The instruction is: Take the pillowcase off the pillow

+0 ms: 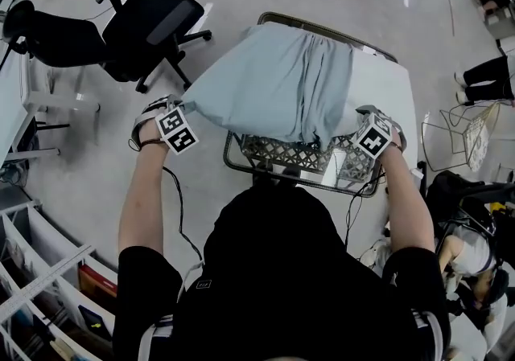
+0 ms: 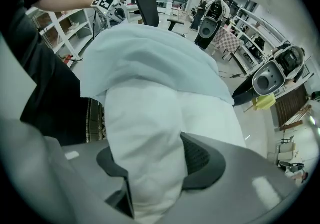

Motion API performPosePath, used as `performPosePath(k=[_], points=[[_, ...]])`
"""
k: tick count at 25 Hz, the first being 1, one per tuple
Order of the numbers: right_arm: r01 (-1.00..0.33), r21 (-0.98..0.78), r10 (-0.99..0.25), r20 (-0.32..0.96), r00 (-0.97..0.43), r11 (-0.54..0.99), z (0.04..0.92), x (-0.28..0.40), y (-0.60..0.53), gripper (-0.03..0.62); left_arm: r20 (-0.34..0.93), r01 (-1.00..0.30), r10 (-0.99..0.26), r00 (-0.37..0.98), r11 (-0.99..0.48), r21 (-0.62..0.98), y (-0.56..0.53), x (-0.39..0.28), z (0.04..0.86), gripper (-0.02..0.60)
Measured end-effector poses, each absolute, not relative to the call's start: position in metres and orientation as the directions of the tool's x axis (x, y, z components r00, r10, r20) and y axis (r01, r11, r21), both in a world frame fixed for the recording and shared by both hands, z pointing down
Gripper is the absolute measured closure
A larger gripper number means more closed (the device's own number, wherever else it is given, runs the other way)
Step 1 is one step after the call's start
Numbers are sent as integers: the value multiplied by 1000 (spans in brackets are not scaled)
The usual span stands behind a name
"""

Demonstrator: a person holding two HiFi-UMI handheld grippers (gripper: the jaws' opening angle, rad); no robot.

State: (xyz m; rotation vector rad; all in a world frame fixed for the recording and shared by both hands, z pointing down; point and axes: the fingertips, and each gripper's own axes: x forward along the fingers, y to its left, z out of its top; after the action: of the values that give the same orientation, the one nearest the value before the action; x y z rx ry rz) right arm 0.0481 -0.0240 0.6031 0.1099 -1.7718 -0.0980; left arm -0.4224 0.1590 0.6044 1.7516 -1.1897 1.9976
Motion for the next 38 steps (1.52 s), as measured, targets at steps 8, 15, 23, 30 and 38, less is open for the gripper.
performPosePath(k=[8,15,23,30,38], points=[[-27,143,-146,976,-160,989,611,51,-21,322,904,-575,-423,62,-755,-314,165,-294,608,355],[-14,164,-164,975,-147,986,616,54,-16,321,899,-464,-425,107,-821,-333,144,-255,635,357],[-2,174,-173,976,-129,985,628,73,-6,324,935,-169,-354,18,-923,-346,152,-253,665,567],[-34,143,-147,975,-170,989,627,82,2,326,924,-279,-368,-105,-881,-383,145,-305,660,572],[-74,114,-126,974,-190,991,624,112,6,332,903,-404,-376,-210,-808,-430,129,-384,632,575]])
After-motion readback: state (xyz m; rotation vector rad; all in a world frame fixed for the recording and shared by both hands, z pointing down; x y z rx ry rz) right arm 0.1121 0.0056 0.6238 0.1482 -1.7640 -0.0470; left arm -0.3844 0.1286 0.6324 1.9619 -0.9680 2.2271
